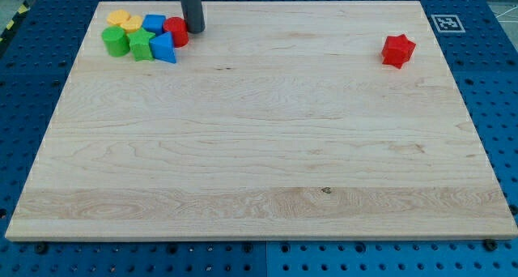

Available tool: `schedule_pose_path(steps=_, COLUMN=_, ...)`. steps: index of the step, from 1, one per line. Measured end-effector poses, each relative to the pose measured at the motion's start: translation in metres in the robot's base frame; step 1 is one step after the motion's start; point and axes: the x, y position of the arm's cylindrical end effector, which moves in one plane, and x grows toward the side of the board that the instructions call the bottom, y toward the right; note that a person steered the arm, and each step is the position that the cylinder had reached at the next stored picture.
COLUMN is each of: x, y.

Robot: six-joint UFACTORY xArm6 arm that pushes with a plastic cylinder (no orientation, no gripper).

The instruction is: Move the red star to the center

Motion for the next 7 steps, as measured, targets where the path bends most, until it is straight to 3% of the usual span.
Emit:
schedule_pose_path(steps=1, x=0.000, y=-0.007)
schedule_pose_path(steps=2, x=0.000, y=0.038)
schedule_pose_path(steps=4, x=0.000, y=0.209)
schedule_pose_path(steps=5, x=0.000, y=0.217)
schedule_pose_path(steps=6, x=0.000, y=0.302)
schedule_pose_path(steps=7, x=0.000, y=0.315)
